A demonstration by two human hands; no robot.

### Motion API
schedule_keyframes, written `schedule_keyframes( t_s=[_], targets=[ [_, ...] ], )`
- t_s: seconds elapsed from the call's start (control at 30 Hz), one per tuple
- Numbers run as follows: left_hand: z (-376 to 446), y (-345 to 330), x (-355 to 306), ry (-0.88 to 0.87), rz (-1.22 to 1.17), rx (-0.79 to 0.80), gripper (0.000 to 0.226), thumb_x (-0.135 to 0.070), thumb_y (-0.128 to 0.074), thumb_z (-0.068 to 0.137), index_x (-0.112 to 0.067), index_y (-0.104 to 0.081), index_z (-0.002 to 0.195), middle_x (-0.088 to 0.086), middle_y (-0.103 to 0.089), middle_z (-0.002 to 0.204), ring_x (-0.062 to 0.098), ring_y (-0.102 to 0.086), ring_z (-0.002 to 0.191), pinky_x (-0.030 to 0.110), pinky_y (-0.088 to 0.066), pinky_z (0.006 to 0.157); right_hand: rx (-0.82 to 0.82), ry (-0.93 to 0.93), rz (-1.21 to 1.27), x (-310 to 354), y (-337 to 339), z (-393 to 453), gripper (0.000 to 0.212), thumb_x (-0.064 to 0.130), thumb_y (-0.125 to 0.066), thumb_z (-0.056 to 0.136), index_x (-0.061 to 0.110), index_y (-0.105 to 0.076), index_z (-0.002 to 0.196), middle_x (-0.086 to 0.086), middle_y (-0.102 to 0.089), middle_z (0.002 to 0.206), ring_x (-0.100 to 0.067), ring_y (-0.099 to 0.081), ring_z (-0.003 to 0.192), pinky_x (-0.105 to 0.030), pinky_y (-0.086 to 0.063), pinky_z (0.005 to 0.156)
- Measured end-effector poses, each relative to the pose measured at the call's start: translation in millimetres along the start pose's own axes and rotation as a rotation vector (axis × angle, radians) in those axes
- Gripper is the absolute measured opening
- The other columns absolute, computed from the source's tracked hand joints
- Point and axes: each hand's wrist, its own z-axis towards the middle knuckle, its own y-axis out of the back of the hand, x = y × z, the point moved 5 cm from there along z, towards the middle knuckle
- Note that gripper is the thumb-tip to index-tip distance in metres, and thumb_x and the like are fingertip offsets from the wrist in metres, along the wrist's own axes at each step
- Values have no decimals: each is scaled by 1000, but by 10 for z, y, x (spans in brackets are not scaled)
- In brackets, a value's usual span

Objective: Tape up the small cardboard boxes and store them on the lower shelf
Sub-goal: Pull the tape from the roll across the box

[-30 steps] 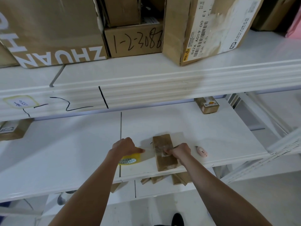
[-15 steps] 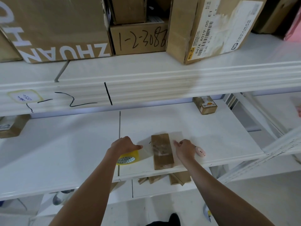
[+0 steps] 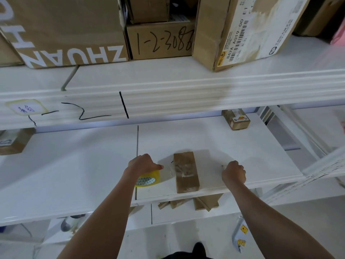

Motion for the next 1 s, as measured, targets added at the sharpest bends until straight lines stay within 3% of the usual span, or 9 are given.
schedule_keyframes(
  t_s=[0.17, 0.27, 0.37, 0.43, 0.53, 0.63, 0.8, 0.9, 1.0],
  targets=[
    [-7, 10, 19, 16, -27, 5, 64, -80, -63, 70, -19, -65, 89, 0, -68, 83, 18, -67, 71, 32, -55, 73, -94, 188, 294, 570, 137, -274, 28, 14, -68, 95, 2, -52, 115, -20, -69, 108, -37, -69, 99, -40, -57, 76],
    [-19, 18, 36, 20, -50, 8, 61, -78, -64, 70, -19, -66, 87, 0, -68, 80, 18, -66, 70, 29, -51, 68, 24, 324, 638, 1066, 14, -650, 19, 17, -68, 96, 7, -59, 108, -9, -69, 100, -24, -71, 85, -31, -60, 68],
    [-23, 16, 47, 26, -64, 12, 62, -78, -64, 69, -20, -66, 89, -2, -67, 79, 17, -65, 70, 29, -48, 66, 112, 451, 735, 1345, -237, -1002, 9, 22, -63, 97, 14, -65, 100, 9, -65, 87, -2, -62, 79, -12, -47, 67],
    [-28, 14, 54, 32, -72, 22, 63, -79, -64, 68, -20, -65, 90, -2, -67, 80, 17, -66, 72, 30, -49, 66, 151, 466, 771, 1338, -406, -1112, 11, 21, -60, 98, 12, -65, 95, 7, -64, 82, 2, -57, 74, -5, -42, 60],
    [-10, 2, 71, 33, -104, 53, 64, -78, -65, 67, -19, -65, 91, 0, -68, 84, 20, -67, 75, 32, -54, 73, 184, 440, 789, 1209, -581, -1104, 10, 18, -56, 96, 14, -64, 91, -3, -65, 81, -8, -57, 71, -10, -43, 57],
    [8, 4, 112, 36, -148, 81, 65, -78, -66, 66, -19, -65, 92, 0, -68, 85, 21, -68, 77, 38, -58, 82, 196, 443, 823, 1176, -629, -1090, 8, 19, -57, 92, 22, -63, 88, 4, -64, 79, -1, -57, 69, -7, -44, 59],
    [19, -8, 188, 34, -237, 142, 58, -76, -70, 66, -21, -62, 82, -1, -68, 81, 17, -68, 74, 31, -56, 71, 213, 505, 778, 1174, -662, -1066, 10, 21, -60, 88, 28, -66, 85, 18, -66, 81, 0, -60, 76, -6, -44, 60],
    [7, 1, 189, 33, -255, 143, 56, -77, -71, 64, -24, -59, 78, -2, -68, 79, 16, -67, 73, 30, -51, 64, 239, 567, 741, 1203, -692, -1054, 11, 20, -60, 86, 24, -67, 78, 9, -65, 71, -2, -56, 63, -12, -42, 57],
    [13, 4, 171, 41, -244, 146, 57, -78, -70, 63, -24, -57, 77, -2, -66, 80, 17, -67, 74, 31, -52, 68, 258, 632, 711, 1220, -714, -1086, 14, 17, -58, 85, 16, -61, 71, -3, -57, 64, -2, -43, 56, -19, -36, 53]
  ],
)
